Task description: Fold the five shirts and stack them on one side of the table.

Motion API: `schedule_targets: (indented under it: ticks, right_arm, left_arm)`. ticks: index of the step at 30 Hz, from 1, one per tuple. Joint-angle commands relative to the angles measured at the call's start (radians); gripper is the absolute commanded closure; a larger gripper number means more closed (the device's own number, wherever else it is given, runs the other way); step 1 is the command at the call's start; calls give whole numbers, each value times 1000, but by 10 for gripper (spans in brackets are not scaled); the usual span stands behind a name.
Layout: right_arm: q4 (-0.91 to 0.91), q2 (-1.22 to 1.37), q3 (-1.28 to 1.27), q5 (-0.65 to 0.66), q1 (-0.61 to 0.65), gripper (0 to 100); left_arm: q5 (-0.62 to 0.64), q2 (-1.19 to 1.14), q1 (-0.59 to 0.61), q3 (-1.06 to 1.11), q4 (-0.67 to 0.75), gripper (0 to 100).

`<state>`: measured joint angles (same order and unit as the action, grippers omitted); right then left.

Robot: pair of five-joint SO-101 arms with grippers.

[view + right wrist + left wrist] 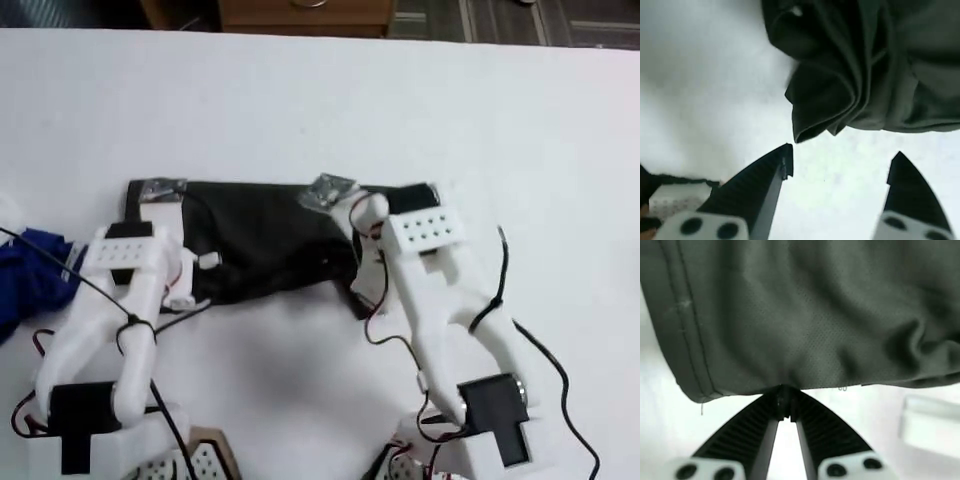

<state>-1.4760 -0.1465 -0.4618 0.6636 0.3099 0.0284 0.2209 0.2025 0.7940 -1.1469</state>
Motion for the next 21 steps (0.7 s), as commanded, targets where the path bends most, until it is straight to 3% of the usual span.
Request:
schedule_targets:
  ticks: [1, 10, 21]
  right_arm:
    - [70, -42, -25, -46, -2, 693]
    - [162, 36, -25, -143, -1, 693]
    - [214, 136, -20, -149, -1, 713]
  left_arm:
    - [-9, 8, 5, 1, 6, 975]
    - [-9, 8, 3, 1, 6, 975]
    - [-9, 8, 3, 1, 6, 975]
